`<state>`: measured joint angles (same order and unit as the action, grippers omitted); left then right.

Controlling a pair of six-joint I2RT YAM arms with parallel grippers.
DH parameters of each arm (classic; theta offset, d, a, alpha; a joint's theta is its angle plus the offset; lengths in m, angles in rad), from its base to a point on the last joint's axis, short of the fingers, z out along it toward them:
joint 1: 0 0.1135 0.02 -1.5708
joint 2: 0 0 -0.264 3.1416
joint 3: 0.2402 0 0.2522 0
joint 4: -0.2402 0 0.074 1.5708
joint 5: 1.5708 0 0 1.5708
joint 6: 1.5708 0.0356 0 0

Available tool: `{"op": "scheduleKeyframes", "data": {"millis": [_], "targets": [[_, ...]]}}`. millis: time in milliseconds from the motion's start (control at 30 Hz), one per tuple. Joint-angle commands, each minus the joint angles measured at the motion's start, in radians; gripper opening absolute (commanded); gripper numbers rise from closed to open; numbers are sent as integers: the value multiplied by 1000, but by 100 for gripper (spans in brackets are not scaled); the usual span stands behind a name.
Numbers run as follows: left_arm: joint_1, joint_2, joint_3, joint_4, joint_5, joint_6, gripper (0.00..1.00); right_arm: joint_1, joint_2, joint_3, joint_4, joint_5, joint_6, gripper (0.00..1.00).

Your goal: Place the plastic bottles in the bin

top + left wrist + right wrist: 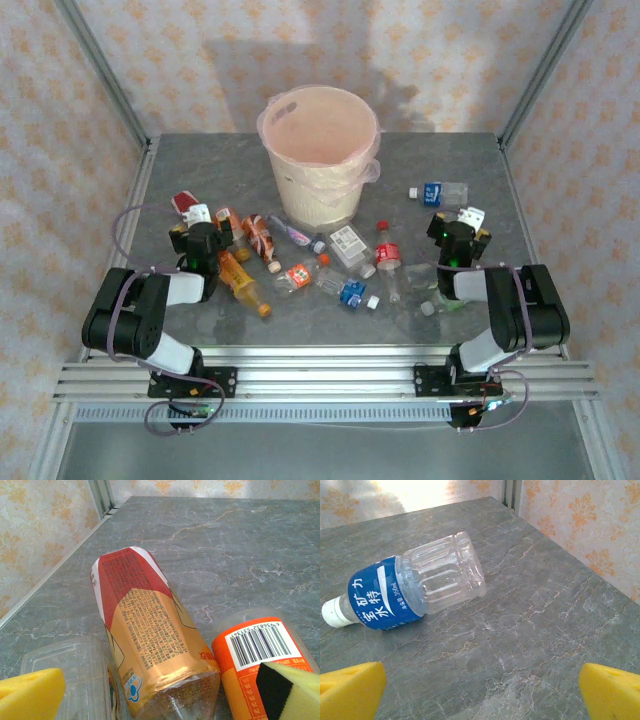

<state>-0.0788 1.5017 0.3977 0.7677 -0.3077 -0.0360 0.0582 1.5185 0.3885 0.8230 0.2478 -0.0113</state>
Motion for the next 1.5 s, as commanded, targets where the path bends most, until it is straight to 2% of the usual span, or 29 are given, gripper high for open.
{"op": "scheduleKeyframes", "data": {"millis": [0,1467], "targets": [[-5,-11,4,15,-36,-12,100,2,3,4,4,25,17,99],[2,-38,0,1,-18,-15,100,2,-28,2,-17,16,16,99]]}}
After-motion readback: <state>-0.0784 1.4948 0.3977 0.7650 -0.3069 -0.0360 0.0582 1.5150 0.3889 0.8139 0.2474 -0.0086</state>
